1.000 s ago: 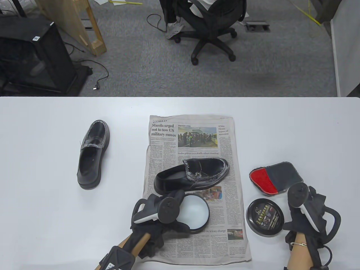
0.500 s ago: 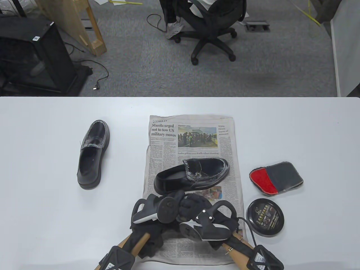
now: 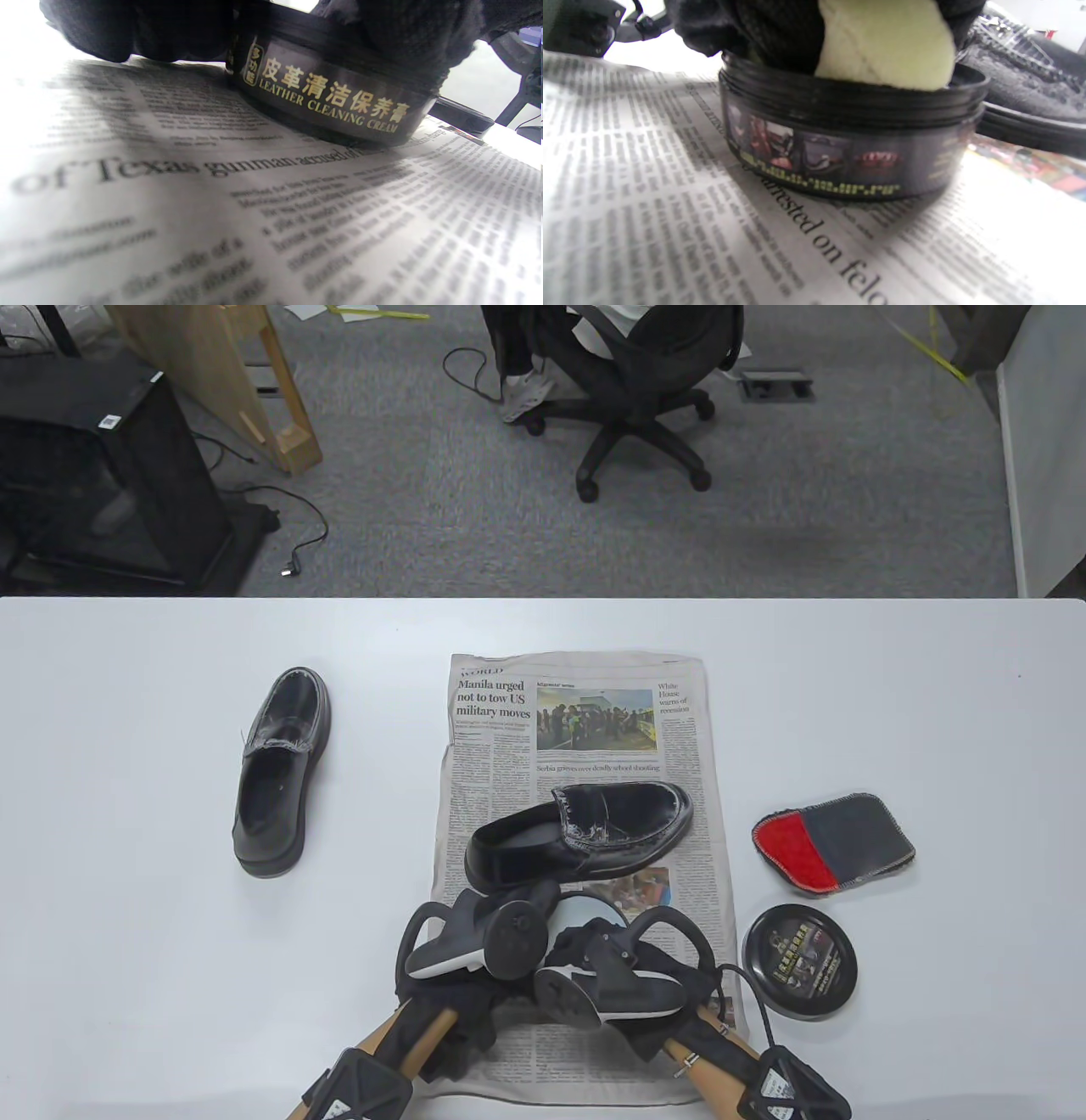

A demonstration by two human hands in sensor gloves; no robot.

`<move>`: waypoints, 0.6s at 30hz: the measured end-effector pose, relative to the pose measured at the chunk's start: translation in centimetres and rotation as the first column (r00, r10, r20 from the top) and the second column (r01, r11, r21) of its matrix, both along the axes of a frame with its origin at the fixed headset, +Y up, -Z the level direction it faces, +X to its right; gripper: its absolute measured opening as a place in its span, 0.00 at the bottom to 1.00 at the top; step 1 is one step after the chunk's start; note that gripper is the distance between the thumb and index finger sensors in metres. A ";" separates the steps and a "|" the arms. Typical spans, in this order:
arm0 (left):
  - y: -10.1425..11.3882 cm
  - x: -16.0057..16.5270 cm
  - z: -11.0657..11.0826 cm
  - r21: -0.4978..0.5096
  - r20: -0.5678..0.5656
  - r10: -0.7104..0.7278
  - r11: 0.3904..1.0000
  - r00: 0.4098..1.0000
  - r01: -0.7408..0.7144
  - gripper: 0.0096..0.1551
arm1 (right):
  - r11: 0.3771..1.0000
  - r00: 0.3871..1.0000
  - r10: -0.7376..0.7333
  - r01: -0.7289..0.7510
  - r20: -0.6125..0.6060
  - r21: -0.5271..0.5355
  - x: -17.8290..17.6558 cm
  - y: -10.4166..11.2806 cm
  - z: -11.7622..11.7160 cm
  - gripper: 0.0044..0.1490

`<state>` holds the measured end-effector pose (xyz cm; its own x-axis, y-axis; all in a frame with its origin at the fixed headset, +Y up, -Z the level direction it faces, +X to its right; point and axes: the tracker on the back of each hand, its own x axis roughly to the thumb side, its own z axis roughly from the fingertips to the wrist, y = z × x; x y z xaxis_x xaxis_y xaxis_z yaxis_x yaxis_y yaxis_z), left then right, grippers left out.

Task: Dip and apply leather care cream with polishing sponge on shoes

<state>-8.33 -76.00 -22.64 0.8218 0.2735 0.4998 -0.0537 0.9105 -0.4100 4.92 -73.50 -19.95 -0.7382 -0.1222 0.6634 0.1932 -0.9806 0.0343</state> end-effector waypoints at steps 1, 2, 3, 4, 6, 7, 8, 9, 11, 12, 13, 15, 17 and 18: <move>0.0 0.0 0.0 -0.008 0.006 0.002 1.000 1.000 -0.002 0.71 | 1.000 1.000 -0.020 0.020 0.003 0.001 0.3 0.1 0.0 0.23; 0.2 0.0 0.0 -0.020 0.014 -0.003 1.000 1.000 0.003 0.71 | 0.999 0.999 -0.053 0.053 0.008 0.005 0.8 0.4 0.0 0.23; 0.5 0.1 0.1 -0.013 0.024 -0.011 1.000 1.000 0.012 0.70 | 0.997 0.997 -0.072 0.072 0.011 0.006 1.1 0.7 -0.1 0.24; 1.2 0.0 0.2 0.032 0.038 -0.030 0.999 0.999 0.029 0.69 | 0.994 0.994 -0.110 0.109 0.025 0.023 1.8 1.6 -0.2 0.24; 2.9 -0.4 0.5 0.176 0.006 -0.039 0.984 0.999 0.037 0.62 | 0.979 0.979 -0.195 0.191 0.059 0.069 3.1 3.4 -0.5 0.24; 4.0 -0.7 0.6 0.266 -0.037 -0.013 0.964 0.999 0.022 0.60 | 0.967 0.967 -0.235 0.223 0.097 0.127 4.2 4.5 -0.9 0.25; 4.7 -1.0 0.5 0.323 -0.069 0.011 0.946 0.998 0.012 0.57 | 0.956 0.957 -0.258 0.233 0.131 0.176 4.9 5.0 -1.3 0.26; 5.4 -1.2 0.3 0.389 -0.110 0.035 0.921 0.993 0.010 0.56 | 0.937 0.941 -0.282 0.229 0.185 0.263 5.9 5.4 -1.9 0.26; 6.3 -1.4 -1.1 0.484 -0.205 0.018 0.871 0.979 0.085 0.57 | 0.894 0.901 -0.291 0.136 0.322 0.427 8.0 5.1 -4.0 0.27; 6.3 -1.4 -1.7 0.480 -0.227 -0.009 0.869 0.974 0.120 0.58 | 0.890 0.891 -0.280 0.102 0.358 0.444 8.6 4.8 -4.8 0.27; 6.1 -1.3 -2.8 0.447 -0.249 -0.066 0.877 0.966 0.175 0.60 | 0.895 0.868 -0.271 0.068 0.415 0.442 9.4 4.3 -6.0 0.28; 5.2 -1.1 -4.8 0.363 -0.275 -0.132 0.903 0.952 0.230 0.64 | 0.906 0.828 -0.287 0.071 0.482 0.418 10.3 3.1 -8.1 0.28; 4.2 -1.1 -6.3 0.315 -0.298 -0.159 0.914 0.941 0.255 0.67 | 0.925 0.818 -0.269 0.072 0.508 0.373 10.4 2.1 -9.7 0.28; 3.6 -1.1 -6.9 0.303 -0.312 -0.165 0.916 0.936 0.262 0.67 | 0.938 0.823 -0.247 0.070 0.512 0.340 10.3 1.7 -10.3 0.28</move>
